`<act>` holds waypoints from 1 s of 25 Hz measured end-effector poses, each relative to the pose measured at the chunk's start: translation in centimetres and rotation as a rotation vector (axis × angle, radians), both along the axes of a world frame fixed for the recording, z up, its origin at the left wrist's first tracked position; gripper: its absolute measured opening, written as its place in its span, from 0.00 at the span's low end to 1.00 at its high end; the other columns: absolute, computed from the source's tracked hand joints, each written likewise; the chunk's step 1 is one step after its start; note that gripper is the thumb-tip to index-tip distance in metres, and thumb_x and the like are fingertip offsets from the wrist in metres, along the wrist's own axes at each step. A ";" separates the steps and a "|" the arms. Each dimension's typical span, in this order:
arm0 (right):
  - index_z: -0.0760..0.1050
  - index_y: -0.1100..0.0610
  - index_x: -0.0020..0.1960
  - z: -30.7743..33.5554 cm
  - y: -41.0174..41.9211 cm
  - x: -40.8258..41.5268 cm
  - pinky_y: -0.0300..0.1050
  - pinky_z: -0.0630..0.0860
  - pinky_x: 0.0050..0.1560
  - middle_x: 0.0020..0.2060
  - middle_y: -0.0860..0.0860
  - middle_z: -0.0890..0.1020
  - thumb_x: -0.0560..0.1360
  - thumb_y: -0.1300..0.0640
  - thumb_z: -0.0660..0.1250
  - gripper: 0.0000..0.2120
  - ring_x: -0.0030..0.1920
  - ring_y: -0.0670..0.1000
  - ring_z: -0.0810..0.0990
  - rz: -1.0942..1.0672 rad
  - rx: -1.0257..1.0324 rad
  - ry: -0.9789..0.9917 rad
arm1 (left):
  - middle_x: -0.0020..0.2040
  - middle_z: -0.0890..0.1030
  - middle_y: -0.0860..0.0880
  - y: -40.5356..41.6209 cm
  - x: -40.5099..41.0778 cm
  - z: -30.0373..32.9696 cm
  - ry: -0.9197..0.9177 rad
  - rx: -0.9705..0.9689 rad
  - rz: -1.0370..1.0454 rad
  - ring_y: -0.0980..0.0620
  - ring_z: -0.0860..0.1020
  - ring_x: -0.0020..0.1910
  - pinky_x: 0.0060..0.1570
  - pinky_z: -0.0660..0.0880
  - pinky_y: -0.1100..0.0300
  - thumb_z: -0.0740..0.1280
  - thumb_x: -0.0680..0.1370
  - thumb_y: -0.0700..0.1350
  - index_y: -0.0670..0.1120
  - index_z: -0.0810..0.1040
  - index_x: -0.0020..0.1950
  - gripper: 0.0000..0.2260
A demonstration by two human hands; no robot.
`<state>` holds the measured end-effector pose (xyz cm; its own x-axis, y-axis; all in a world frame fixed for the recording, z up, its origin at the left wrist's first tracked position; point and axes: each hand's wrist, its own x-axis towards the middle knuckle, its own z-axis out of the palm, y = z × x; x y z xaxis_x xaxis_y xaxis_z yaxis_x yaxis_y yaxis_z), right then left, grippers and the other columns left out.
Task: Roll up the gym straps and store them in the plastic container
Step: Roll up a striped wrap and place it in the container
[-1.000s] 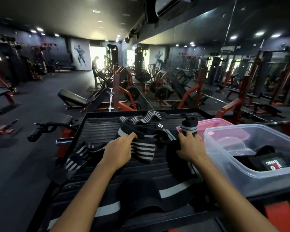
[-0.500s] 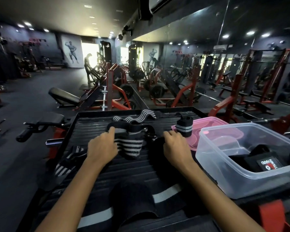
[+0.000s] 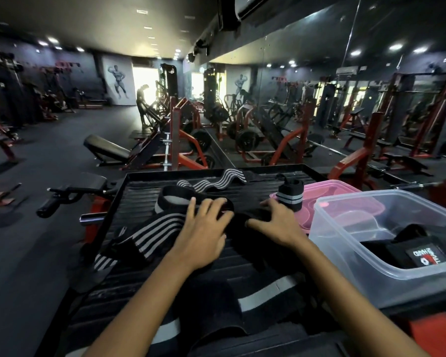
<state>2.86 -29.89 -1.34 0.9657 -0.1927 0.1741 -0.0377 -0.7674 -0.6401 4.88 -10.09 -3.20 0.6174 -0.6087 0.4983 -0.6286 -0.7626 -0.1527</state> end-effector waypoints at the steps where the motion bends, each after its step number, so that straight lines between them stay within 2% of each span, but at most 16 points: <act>1: 0.72 0.56 0.61 0.4 -0.4 -0.2 0.46 0.70 0.59 0.58 0.55 0.77 0.67 0.45 0.74 0.27 0.60 0.55 0.75 -0.057 0.044 -0.074 | 0.74 0.64 0.46 -0.6 0.1 -0.3 0.095 0.109 0.021 0.43 0.62 0.73 0.73 0.52 0.36 0.65 0.76 0.50 0.50 0.71 0.69 0.21; 3: 0.73 0.55 0.58 1.3 -1.1 -0.5 0.46 0.71 0.58 0.56 0.55 0.77 0.67 0.44 0.74 0.25 0.59 0.55 0.75 -0.124 0.085 -0.191 | 0.75 0.61 0.47 -1.1 0.6 -0.5 0.176 0.285 0.092 0.45 0.56 0.75 0.74 0.45 0.35 0.58 0.81 0.52 0.50 0.67 0.71 0.19; 5: 0.74 0.54 0.57 2.2 -1.6 -0.5 0.45 0.70 0.57 0.56 0.54 0.78 0.67 0.43 0.74 0.24 0.58 0.53 0.76 -0.118 0.133 -0.255 | 0.73 0.62 0.47 -1.2 1.0 -0.2 0.172 0.264 0.111 0.45 0.57 0.74 0.74 0.46 0.37 0.58 0.81 0.52 0.49 0.65 0.72 0.20; 8: 0.74 0.52 0.55 2.9 -1.7 -0.6 0.43 0.70 0.56 0.54 0.52 0.79 0.67 0.42 0.74 0.22 0.58 0.51 0.76 -0.086 0.200 -0.349 | 0.68 0.66 0.48 -2.2 1.1 0.1 0.226 -0.081 -0.008 0.47 0.64 0.70 0.74 0.57 0.45 0.66 0.76 0.53 0.49 0.64 0.69 0.24; 11: 0.74 0.49 0.52 3.7 -1.3 -1.1 0.50 0.74 0.58 0.52 0.50 0.80 0.63 0.37 0.71 0.23 0.56 0.51 0.78 -0.046 0.283 -0.433 | 0.61 0.70 0.49 -3.5 1.5 1.1 0.403 -0.498 -0.010 0.49 0.70 0.61 0.60 0.72 0.49 0.70 0.73 0.55 0.52 0.61 0.70 0.30; 12: 0.75 0.49 0.52 3.9 -1.3 -1.2 0.53 0.75 0.58 0.51 0.50 0.81 0.63 0.37 0.70 0.23 0.55 0.51 0.79 -0.033 0.312 -0.455 | 0.59 0.70 0.48 -3.8 1.9 1.4 0.370 -0.534 0.025 0.49 0.70 0.59 0.58 0.73 0.49 0.70 0.74 0.55 0.54 0.62 0.72 0.29; 13: 0.75 0.50 0.52 4.0 -1.3 -1.4 0.56 0.76 0.57 0.51 0.50 0.81 0.63 0.37 0.70 0.23 0.54 0.51 0.80 -0.023 0.340 -0.474 | 0.55 0.70 0.48 -3.9 2.3 1.6 0.298 -0.523 0.056 0.49 0.71 0.57 0.56 0.74 0.50 0.69 0.75 0.55 0.54 0.67 0.70 0.25; 14: 0.75 0.50 0.53 4.2 -1.3 -1.5 0.57 0.76 0.57 0.51 0.49 0.81 0.64 0.38 0.70 0.23 0.53 0.51 0.80 -0.018 0.362 -0.495 | 0.50 0.69 0.49 -4.0 2.6 1.7 0.229 -0.515 0.063 0.48 0.71 0.54 0.53 0.74 0.50 0.68 0.76 0.54 0.51 0.75 0.66 0.19; 16: 0.75 0.51 0.54 4.3 -1.3 -1.7 0.57 0.77 0.56 0.51 0.49 0.81 0.65 0.37 0.70 0.24 0.53 0.51 0.80 -0.034 0.373 -0.536 | 0.45 0.67 0.51 -4.2 2.7 1.7 0.242 -0.588 0.016 0.49 0.73 0.47 0.48 0.74 0.51 0.67 0.78 0.51 0.47 0.82 0.56 0.12; 18: 0.74 0.51 0.54 4.5 -1.2 -1.7 0.55 0.77 0.56 0.51 0.48 0.81 0.64 0.36 0.69 0.25 0.53 0.50 0.80 -0.057 0.367 -0.554 | 0.44 0.69 0.51 -4.5 2.7 1.2 0.331 -0.683 -0.042 0.49 0.75 0.43 0.45 0.75 0.53 0.67 0.78 0.48 0.44 0.82 0.53 0.10; 20: 0.75 0.51 0.54 4.7 -1.2 -1.5 0.54 0.76 0.57 0.51 0.47 0.81 0.64 0.36 0.70 0.25 0.53 0.48 0.80 -0.077 0.407 -0.549 | 0.45 0.74 0.50 -4.4 2.8 0.9 0.375 -0.756 -0.068 0.49 0.77 0.44 0.46 0.75 0.54 0.68 0.77 0.46 0.43 0.81 0.51 0.08; 22: 0.76 0.52 0.53 5.1 -1.4 -1.2 0.52 0.77 0.58 0.50 0.47 0.81 0.64 0.38 0.71 0.24 0.53 0.47 0.80 -0.086 0.500 -0.566 | 0.43 0.79 0.47 -3.8 3.2 1.3 0.427 -0.927 -0.079 0.49 0.78 0.41 0.44 0.76 0.55 0.69 0.77 0.45 0.43 0.78 0.47 0.05; 25: 0.74 0.53 0.56 6.3 -1.2 -1.0 0.41 0.75 0.54 0.51 0.46 0.80 0.66 0.43 0.74 0.23 0.51 0.42 0.79 -0.060 0.563 -0.628 | 0.45 0.81 0.48 -3.0 3.0 2.3 0.595 -1.117 -0.032 0.51 0.79 0.36 0.34 0.76 0.61 0.69 0.77 0.50 0.45 0.74 0.52 0.10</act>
<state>1.88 -31.07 4.99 0.7069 -0.4594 0.5378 0.4222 -0.3360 -0.8419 7.83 -13.11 -0.89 0.9150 -0.0557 0.3997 -0.3987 -0.2768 0.8743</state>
